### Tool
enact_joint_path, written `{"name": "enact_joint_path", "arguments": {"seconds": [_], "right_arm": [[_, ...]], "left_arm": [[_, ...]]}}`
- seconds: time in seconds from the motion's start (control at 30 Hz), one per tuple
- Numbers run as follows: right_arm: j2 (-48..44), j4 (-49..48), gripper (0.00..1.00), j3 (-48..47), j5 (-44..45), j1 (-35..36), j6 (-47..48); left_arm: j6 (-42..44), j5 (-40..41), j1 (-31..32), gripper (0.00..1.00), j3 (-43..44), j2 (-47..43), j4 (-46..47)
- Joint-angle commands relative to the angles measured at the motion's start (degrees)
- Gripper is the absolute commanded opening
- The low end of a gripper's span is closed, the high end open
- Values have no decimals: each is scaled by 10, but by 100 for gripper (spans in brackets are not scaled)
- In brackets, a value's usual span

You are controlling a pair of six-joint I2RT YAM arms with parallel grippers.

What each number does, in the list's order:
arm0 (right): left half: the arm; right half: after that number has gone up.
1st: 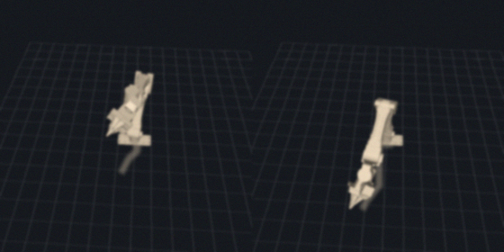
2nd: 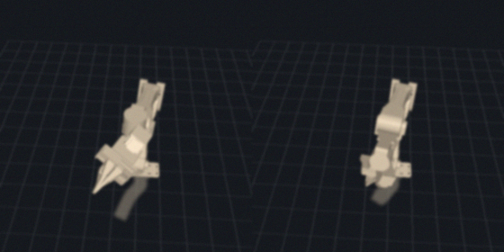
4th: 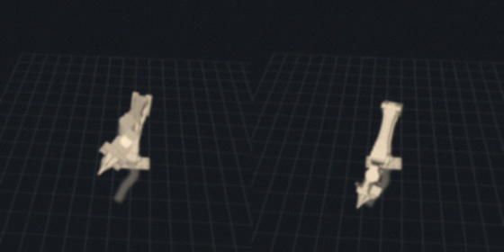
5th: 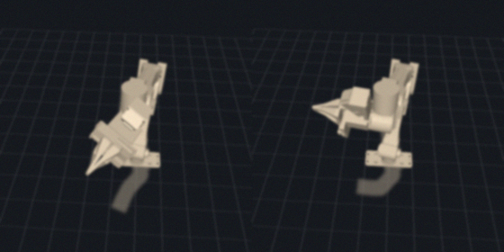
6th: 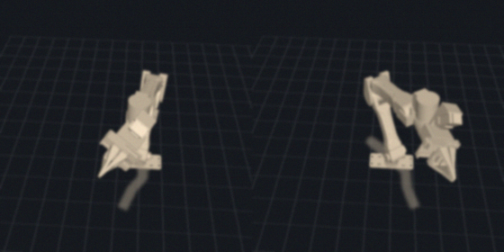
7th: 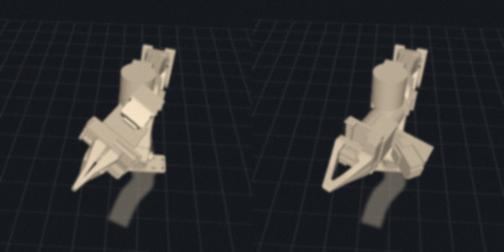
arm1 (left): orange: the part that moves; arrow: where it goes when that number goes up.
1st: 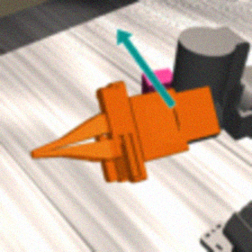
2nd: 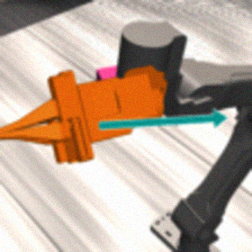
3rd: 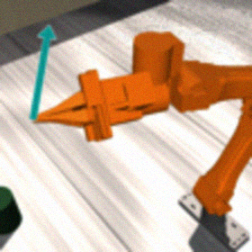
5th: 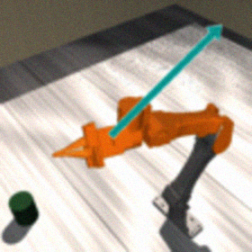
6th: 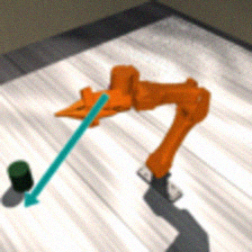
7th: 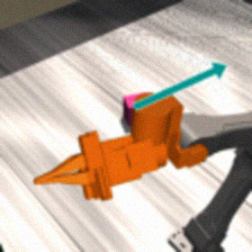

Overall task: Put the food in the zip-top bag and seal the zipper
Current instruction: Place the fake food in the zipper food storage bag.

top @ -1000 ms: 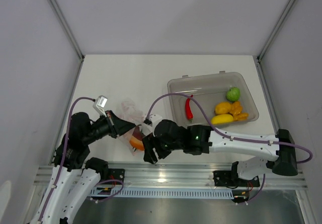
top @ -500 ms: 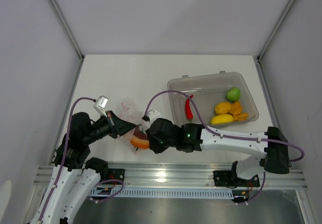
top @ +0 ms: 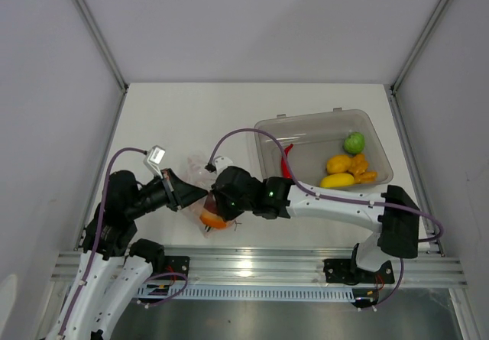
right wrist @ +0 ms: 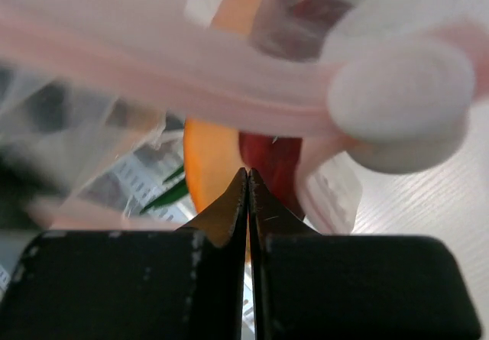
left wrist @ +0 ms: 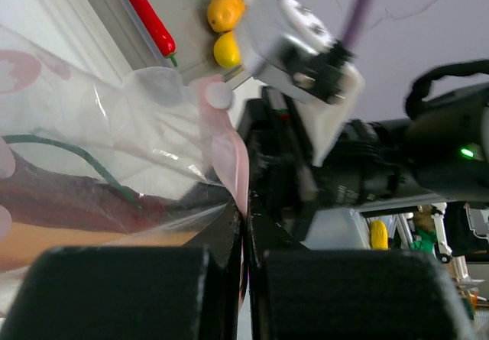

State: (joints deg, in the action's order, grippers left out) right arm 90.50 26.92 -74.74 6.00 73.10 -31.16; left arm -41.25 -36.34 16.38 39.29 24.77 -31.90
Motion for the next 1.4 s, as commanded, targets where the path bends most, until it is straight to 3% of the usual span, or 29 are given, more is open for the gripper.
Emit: {"name": "enact_joint_path", "arguments": {"seconds": [0.0,0.23,0.43,0.8,1.23,1.37], "right_arm": [[27,-32,0,-28,-20,-17,12],[-7,-16,0,-25,33,19,33],[-64,-1,8,12,65,46,28],[-76,10,4,56,110,104,6],[-17,-95,0,63,96,42,32],[-40,-23,13,33,161,76,27]], "left_arm": [[-22,-30,3,1,10,-7,37],[-26,-28,3,1,3,-6,40],[-24,-28,3,0,-4,-3,47],[-23,-29,3,1,-8,-5,45],[-30,-34,3,1,0,-25,24],[-23,-28,3,1,1,-25,19]]}}
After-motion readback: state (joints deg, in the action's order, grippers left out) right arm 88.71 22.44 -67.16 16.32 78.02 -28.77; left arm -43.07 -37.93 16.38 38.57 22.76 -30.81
